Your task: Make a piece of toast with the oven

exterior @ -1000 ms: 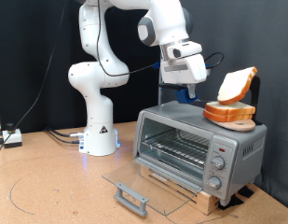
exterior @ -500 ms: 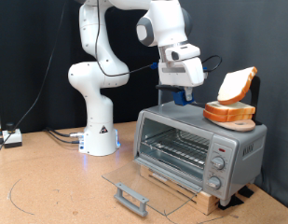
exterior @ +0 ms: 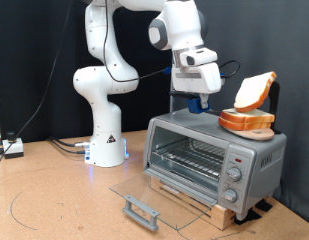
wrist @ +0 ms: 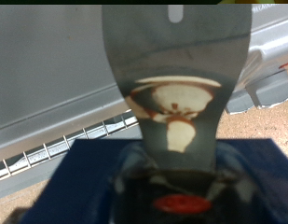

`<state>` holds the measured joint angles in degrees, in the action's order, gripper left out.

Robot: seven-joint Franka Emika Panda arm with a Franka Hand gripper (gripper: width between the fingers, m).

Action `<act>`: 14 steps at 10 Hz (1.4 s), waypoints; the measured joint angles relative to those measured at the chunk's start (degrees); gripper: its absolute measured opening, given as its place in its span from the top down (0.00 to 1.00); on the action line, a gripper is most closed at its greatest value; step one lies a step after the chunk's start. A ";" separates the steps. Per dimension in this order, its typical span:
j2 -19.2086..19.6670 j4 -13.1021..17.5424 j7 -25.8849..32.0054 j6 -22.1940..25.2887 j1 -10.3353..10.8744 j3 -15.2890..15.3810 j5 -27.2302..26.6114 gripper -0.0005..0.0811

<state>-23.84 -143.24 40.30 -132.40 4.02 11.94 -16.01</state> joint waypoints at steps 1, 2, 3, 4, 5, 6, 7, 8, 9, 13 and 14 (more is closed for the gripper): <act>0.01 0.12 -0.40 0.11 -0.01 0.43 0.38 0.52; 0.02 0.24 -0.92 0.22 -0.01 0.85 0.60 0.52; 0.03 0.34 -1.29 0.40 -0.01 1.15 0.70 0.52; 0.05 0.45 -1.50 0.71 -0.01 1.42 0.71 0.52; 0.11 0.58 -1.89 1.11 -0.01 1.68 0.71 0.52; 0.19 0.73 -2.29 1.59 -0.01 1.84 0.71 0.52; 0.29 0.86 -2.61 2.12 -0.01 1.93 0.71 0.52; 0.47 0.96 -2.91 2.74 -0.01 2.02 0.64 0.52; 0.80 1.18 -3.27 3.39 -0.01 2.11 0.48 0.52; 1.98 1.60 -3.82 4.75 0.02 2.32 -0.67 0.52; 2.27 1.64 -3.91 4.86 0.07 2.38 -1.10 0.52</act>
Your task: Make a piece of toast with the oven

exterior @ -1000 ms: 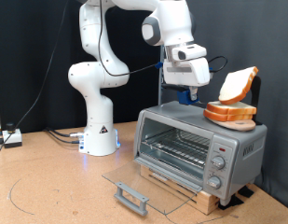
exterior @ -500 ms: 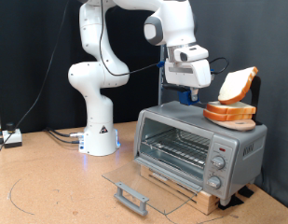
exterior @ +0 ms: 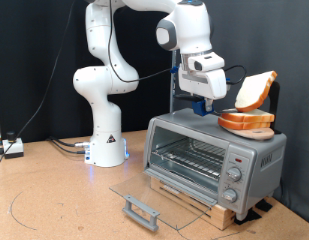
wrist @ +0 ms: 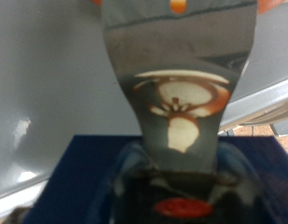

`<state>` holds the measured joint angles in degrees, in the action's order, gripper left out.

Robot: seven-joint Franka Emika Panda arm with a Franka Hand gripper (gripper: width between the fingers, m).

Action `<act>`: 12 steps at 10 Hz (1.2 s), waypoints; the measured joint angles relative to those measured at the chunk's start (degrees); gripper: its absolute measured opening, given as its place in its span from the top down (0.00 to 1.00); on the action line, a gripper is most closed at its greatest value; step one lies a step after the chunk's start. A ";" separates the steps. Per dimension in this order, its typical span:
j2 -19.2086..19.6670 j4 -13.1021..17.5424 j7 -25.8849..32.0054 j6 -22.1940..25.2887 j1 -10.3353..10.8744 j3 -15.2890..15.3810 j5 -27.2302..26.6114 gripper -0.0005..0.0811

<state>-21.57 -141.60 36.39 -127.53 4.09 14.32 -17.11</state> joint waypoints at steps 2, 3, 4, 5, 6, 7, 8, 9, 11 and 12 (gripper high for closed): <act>0.38 0.13 0.00 0.71 0.01 -0.08 -1.98 0.52; 0.43 0.14 0.06 1.11 0.01 -0.17 -3.16 0.52; 0.44 0.14 0.39 1.27 0.02 -0.21 -4.18 0.52; 0.44 0.14 0.86 1.36 0.02 -0.25 -5.17 0.52; 0.43 0.14 1.44 1.38 0.02 -0.29 -6.07 0.52; 0.43 0.17 1.80 1.38 0.03 -0.30 -6.62 0.52; 0.43 0.26 1.83 1.37 0.04 -0.19 -6.73 0.52; 0.44 0.38 1.76 1.37 0.12 0.14 -6.67 0.52; 0.52 0.74 0.75 0.99 0.17 1.60 -6.20 0.52; 0.63 0.93 -0.28 0.83 0.17 2.58 -5.77 0.52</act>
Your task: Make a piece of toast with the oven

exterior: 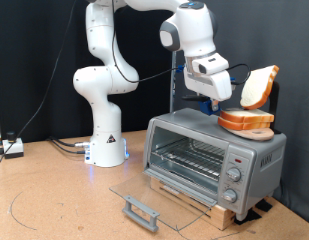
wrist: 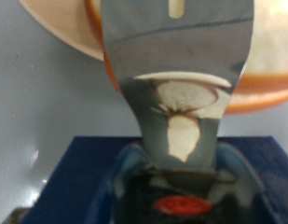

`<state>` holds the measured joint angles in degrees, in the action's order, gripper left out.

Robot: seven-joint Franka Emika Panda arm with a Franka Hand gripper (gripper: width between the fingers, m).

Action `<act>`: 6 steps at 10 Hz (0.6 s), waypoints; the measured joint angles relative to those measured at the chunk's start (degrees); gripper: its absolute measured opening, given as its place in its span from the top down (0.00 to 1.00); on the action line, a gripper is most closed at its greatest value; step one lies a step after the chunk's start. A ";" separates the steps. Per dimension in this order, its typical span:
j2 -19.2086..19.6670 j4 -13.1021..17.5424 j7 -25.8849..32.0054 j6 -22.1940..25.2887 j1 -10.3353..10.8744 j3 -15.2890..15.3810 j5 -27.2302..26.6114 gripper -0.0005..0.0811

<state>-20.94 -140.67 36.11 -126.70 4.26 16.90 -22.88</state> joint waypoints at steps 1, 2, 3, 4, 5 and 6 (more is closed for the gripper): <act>0.20 0.19 -1.12 -0.14 -0.01 0.92 0.42 0.52; 0.39 0.37 -2.14 -0.19 -0.02 1.60 0.81 0.52; 0.65 0.61 -2.98 -0.28 -0.03 2.14 1.07 0.52; 1.03 0.90 -3.54 -0.38 -0.03 2.53 1.14 0.52; 1.40 1.22 -3.87 -0.41 -0.03 2.78 1.15 0.52; 1.68 1.50 -3.96 -0.42 -0.03 2.95 1.11 0.52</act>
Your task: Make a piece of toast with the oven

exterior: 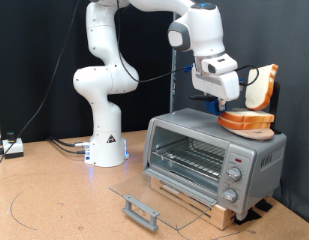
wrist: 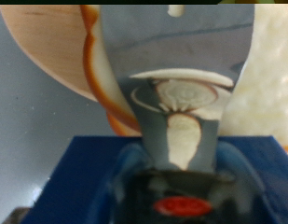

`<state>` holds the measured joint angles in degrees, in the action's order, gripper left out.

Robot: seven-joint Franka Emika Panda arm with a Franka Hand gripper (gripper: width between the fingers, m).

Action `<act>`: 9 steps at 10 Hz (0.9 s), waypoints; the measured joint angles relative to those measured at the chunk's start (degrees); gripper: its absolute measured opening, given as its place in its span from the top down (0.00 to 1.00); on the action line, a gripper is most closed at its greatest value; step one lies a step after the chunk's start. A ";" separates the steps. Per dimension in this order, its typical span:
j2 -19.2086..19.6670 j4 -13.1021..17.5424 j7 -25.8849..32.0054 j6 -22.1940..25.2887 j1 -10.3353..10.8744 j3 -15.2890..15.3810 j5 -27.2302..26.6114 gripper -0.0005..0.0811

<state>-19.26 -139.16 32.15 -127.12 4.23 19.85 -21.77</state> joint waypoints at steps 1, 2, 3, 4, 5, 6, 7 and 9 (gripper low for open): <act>0.20 0.22 -0.01 -0.05 0.00 0.19 -0.11 0.52; 0.40 0.43 -0.01 -0.15 0.01 0.39 -0.29 0.52; 0.72 0.62 -0.01 -0.42 0.05 0.58 -0.65 0.52; 1.09 0.72 0.00 -0.88 0.15 0.70 -1.47 0.52; 1.38 0.73 0.18 -1.43 0.35 0.70 -2.61 0.52; 1.54 0.74 0.47 -1.94 0.48 0.70 -3.99 0.52; 1.56 0.75 1.22 -2.53 0.56 0.69 -5.80 0.52; 1.57 0.74 2.70 -2.97 0.56 0.57 -7.49 0.52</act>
<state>-17.69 -138.43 34.85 -130.09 4.79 20.41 -29.26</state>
